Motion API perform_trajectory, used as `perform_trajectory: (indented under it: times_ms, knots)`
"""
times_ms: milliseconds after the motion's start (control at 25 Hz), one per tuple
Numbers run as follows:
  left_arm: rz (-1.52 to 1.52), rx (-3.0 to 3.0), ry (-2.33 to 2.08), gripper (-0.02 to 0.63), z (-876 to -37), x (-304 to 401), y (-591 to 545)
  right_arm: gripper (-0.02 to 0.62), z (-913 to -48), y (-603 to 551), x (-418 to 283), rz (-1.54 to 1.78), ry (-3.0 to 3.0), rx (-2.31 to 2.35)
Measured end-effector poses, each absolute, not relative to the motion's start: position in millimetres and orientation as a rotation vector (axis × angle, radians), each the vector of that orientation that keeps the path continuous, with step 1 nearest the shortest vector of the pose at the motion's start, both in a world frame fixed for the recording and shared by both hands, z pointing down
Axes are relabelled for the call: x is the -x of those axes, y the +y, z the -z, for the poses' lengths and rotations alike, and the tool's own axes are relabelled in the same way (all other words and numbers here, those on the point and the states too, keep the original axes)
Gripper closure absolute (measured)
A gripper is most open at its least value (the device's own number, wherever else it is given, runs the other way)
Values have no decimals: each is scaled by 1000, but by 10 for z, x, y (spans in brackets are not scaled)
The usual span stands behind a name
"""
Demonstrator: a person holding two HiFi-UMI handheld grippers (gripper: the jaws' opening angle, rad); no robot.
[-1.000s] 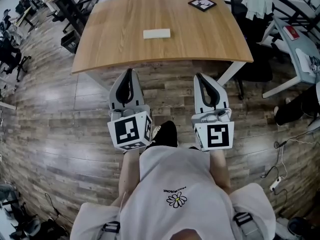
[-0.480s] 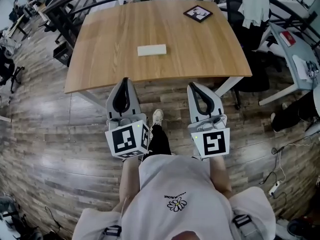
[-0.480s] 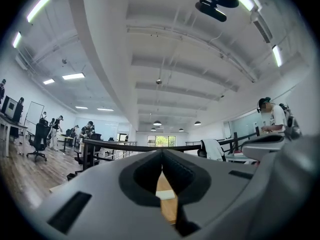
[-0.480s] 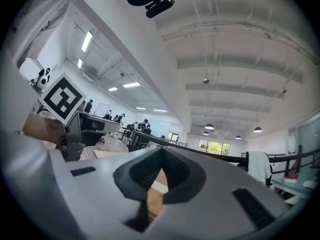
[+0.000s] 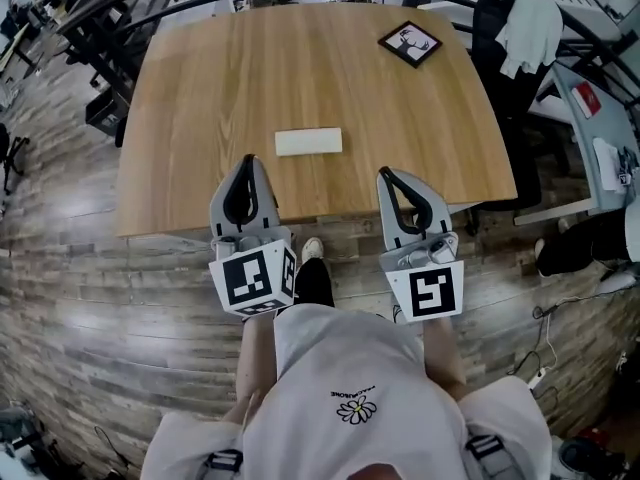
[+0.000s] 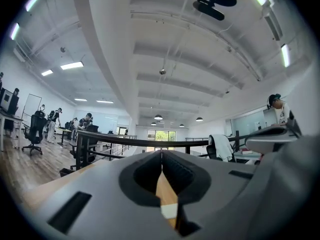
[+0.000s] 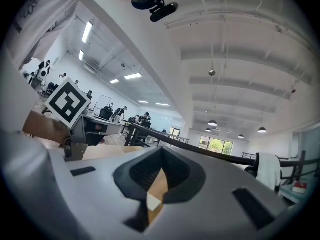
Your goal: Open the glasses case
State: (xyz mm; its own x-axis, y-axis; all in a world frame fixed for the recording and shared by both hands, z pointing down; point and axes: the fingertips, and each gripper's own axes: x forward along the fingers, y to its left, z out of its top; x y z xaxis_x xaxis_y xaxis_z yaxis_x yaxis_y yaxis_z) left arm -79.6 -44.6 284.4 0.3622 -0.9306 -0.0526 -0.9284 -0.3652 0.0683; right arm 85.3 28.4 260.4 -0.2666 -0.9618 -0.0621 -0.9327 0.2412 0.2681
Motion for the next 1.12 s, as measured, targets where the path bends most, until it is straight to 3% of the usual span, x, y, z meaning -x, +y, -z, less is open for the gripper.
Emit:
perform_trajectory:
  times_ms: [440, 1120]
  knots:
    - [71, -2676, -1686, 589, -2655, 611, -1992, 588, -2653, -1222, -927, 295, -2325, -1852]
    - [3, -2602, -1718, 589, -2943, 351, -2341, 588, -2853, -1767, -1159, 194, -2426, -1729]
